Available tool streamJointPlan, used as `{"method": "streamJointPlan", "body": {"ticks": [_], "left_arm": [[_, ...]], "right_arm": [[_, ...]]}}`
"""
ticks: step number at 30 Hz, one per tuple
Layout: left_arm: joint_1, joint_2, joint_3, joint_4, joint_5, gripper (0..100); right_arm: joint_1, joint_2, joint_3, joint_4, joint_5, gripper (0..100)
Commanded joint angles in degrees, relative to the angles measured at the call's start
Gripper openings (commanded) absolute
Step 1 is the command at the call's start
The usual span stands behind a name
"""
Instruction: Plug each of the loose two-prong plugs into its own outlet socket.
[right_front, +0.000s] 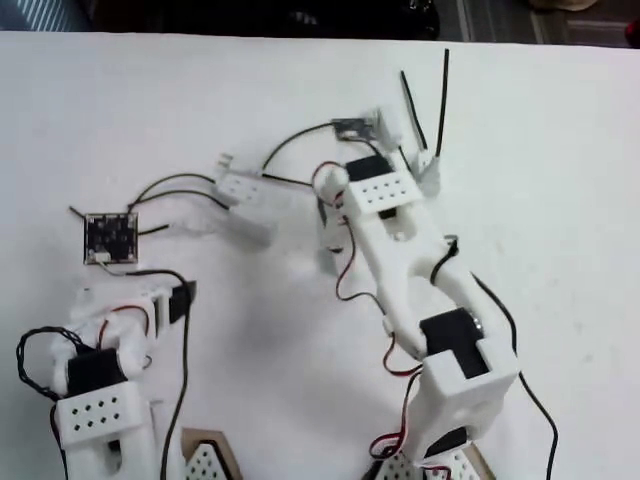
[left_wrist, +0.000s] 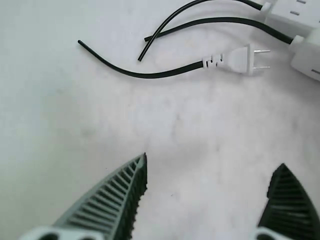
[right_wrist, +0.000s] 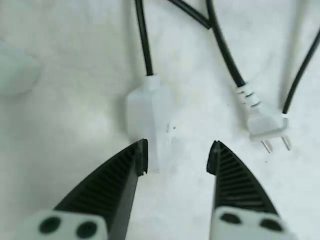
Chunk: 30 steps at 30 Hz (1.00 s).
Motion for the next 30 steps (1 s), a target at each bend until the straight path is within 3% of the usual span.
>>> {"method": "streamJointPlan", "body": {"ticks": [1,8,15,19,20,24,30], "left_arm": [[-0.31,-0.75,-0.26,-1.14,-1.67,37],[-0.31,-0.75,-0.26,-1.14,-1.76,37],[-0.31,-0.75,-0.26,-1.14,-1.58,37],[-0.22,-0.75,-0.26,-1.14,-1.58,37],[-0.22,-0.75,-0.26,-1.14,-1.58,37],[-0.22,-0.75,-0.18,-1.14,-1.58,37],[-0.22,-0.75,-0.18,-1.14,-1.58,37]], "right_arm": [[3.56,-2.86,-0.35,0.66,3.25,18.4],[6.64,-4.44,-0.35,2.07,4.75,18.3],[-4.0,-10.07,-0.09,3.91,4.75,17.2],[-7.96,-9.36,0.0,-0.04,4.75,4.6],[-7.96,-8.48,0.18,-1.01,4.75,1.0],[-6.37,-3.91,3.25,-4.7,4.75,1.9],[3.47,2.59,4.57,-9.1,7.3,1.9]]}}
